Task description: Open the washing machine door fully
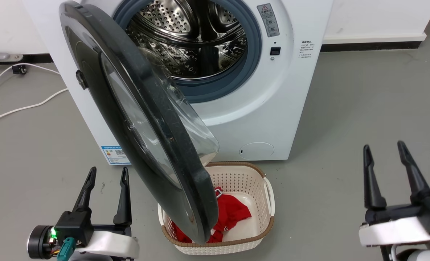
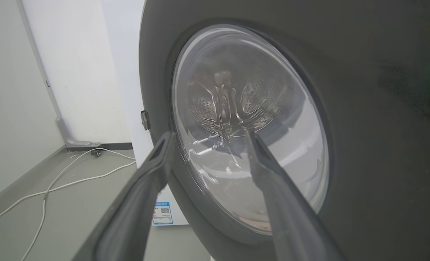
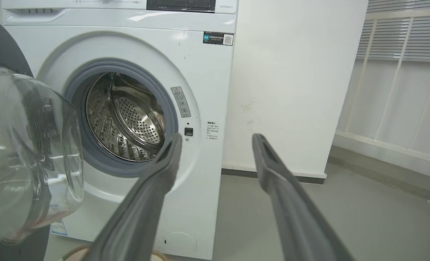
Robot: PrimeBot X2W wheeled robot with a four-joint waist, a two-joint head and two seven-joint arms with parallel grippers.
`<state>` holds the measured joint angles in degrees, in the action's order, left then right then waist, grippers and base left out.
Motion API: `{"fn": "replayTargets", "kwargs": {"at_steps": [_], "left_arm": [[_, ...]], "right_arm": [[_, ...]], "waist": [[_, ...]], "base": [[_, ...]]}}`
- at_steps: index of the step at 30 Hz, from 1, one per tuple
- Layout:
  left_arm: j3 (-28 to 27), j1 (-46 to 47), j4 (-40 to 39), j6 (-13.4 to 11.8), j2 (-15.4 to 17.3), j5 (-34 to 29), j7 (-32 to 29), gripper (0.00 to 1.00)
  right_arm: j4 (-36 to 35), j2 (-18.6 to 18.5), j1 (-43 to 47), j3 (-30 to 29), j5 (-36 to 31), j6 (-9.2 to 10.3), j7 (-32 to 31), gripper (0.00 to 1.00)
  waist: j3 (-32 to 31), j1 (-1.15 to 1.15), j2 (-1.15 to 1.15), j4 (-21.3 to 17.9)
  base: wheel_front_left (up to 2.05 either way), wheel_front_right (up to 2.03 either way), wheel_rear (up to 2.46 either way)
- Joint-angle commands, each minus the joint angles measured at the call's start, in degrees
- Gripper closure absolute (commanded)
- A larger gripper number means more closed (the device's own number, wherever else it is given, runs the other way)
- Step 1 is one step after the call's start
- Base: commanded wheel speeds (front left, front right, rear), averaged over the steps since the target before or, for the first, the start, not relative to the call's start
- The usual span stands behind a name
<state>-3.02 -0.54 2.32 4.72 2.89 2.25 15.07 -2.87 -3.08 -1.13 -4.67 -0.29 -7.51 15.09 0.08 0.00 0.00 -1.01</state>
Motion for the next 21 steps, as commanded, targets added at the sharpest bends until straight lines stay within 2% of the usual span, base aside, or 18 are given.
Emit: {"fn": "replayTargets", "kwargs": {"at_steps": [1,7,17,18,19,21], "left_arm": [[-0.2,0.8,-0.1,0.2,0.0,-0.4,0.1,0.0],[0.0,0.7,-0.4,0.5,0.0,-0.6,0.1,0.0],[0.6,0.9,-0.2,0.7,0.0,-1.0,0.1,0.0],[0.7,1.0,-0.4,0.8,0.0,-0.9,0.1,0.56],[0.8,0.9,-0.4,1.0,0.0,-0.7,0.1,1.0],[0.8,0.8,-0.4,1.2,0.0,-0.5,0.1,1.0]], "right_arm": [[-0.6,0.3,1.5,0.5,-0.6,0.04,0.0,0.0],[1.8,0.3,4.9,1.5,1.0,0.04,-0.6,0.0],[5.0,0.3,3.7,1.2,3.3,0.04,-0.1,0.0],[5.1,0.3,3.6,1.2,3.3,0.04,0.0,0.0],[5.2,0.3,3.5,1.2,3.4,0.04,0.0,0.0],[5.3,0.3,3.4,1.2,3.4,0.04,0.0,0.0]], "waist": [[0.0,0.0,0.0,0.0],[-0.1,0.0,0.0,0.1],[-0.2,0.0,0.0,0.2],[-0.2,0.0,0.0,0.2],[-0.2,0.0,0.0,0.2],[-0.2,0.0,0.0,0.2]], "base": [[0.0,0.0,0.0],[0.0,0.0,0.0],[0.0,0.0,0.0],[0.0,0.0,0.0],[0.0,0.0,0.0],[0.0,0.0,0.0]]}}
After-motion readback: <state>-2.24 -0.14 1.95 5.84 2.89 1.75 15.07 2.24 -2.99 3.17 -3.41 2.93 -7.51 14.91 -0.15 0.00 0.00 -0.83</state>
